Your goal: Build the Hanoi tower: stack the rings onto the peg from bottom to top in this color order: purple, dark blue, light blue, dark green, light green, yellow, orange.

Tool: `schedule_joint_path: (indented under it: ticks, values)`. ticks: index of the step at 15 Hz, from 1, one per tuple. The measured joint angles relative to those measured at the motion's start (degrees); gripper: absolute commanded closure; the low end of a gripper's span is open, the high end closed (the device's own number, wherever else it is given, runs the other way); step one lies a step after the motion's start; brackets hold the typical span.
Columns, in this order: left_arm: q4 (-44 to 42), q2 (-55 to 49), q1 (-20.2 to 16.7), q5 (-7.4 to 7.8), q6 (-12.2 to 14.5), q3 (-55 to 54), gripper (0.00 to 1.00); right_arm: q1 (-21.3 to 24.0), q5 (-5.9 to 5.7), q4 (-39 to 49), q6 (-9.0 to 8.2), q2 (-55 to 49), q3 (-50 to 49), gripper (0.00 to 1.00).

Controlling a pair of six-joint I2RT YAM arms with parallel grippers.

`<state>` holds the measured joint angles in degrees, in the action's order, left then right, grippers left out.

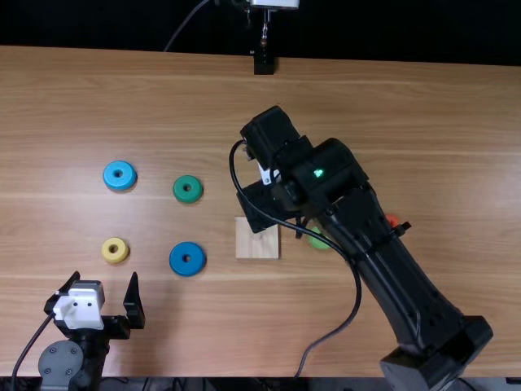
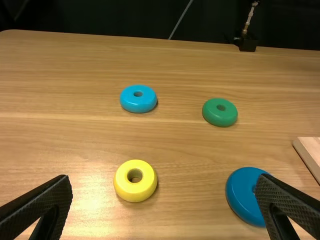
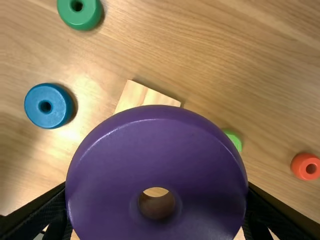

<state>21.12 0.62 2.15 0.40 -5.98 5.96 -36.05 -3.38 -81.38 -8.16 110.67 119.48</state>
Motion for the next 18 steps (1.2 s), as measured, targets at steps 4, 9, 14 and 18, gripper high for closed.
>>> schedule_joint_path:
  ticks: [4,9,14,18]
  values:
    - [0.0,0.0,0.0,-0.02,0.0,0.0,0.00,-2.2,0.42,0.0,-0.09,0.0,-0.7,0.89]
    - [0.0,0.0,0.0,0.00,0.0,0.0,0.00,-2.1,0.39,0.3,0.00,0.0,-2.2,0.89]
    - [0.0,0.0,0.0,-0.02,0.0,0.0,0.00,-2.1,0.37,1.9,0.13,0.0,-2.2,0.89]
    - [0.0,0.0,0.0,-0.04,0.0,0.0,0.00,-2.1,0.37,1.9,0.15,0.0,-2.2,0.89]
